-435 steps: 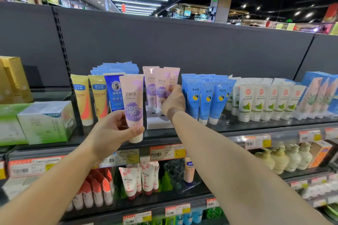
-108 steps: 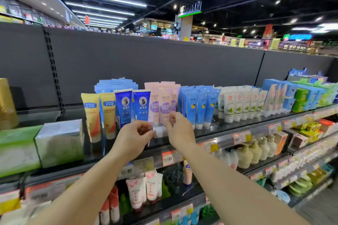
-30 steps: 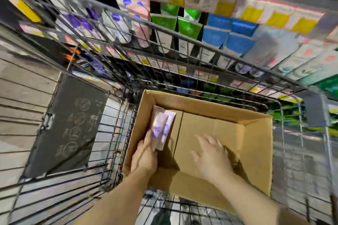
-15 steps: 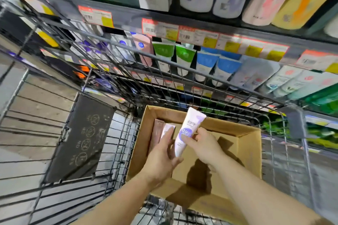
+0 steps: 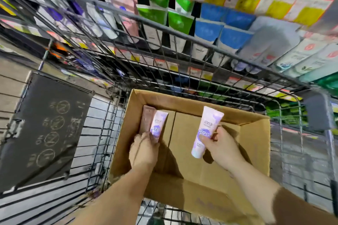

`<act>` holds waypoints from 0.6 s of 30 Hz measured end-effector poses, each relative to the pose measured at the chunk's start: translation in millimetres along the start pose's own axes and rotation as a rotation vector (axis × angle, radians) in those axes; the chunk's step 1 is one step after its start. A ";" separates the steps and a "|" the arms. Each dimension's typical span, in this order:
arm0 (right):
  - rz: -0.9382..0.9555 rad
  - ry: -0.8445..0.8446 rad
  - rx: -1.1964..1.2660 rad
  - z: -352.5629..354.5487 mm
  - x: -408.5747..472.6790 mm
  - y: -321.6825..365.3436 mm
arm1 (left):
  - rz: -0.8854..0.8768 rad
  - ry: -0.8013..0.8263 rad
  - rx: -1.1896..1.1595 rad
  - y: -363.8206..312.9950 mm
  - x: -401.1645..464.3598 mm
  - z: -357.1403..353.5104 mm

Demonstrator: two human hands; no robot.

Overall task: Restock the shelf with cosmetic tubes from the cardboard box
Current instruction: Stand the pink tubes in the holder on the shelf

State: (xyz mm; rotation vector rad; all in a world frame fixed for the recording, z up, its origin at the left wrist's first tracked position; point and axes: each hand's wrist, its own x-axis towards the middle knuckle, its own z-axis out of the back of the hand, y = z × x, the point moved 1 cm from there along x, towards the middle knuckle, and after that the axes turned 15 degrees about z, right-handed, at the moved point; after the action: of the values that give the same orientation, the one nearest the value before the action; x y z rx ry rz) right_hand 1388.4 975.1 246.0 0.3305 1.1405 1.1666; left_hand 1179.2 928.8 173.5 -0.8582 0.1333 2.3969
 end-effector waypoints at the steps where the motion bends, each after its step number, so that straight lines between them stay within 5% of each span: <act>1: -0.001 0.002 0.004 -1.3 -0.9 -5.0 | -0.003 -0.032 0.041 -1.0 0.9 -3.0; 13: 0.012 -0.035 0.088 7.1 -13.4 2.8 | -0.122 0.169 0.078 5.7 -6.2 -9.9; 18: 0.005 -0.034 0.086 6.1 -20.3 -14.8 | -0.035 0.251 0.088 6.9 -8.4 -15.0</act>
State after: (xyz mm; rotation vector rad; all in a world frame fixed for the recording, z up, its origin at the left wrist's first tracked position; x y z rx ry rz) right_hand 1402.7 953.7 248.8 0.4182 1.1627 1.1147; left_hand 1188.9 914.8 166.1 -1.1068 0.3159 2.2250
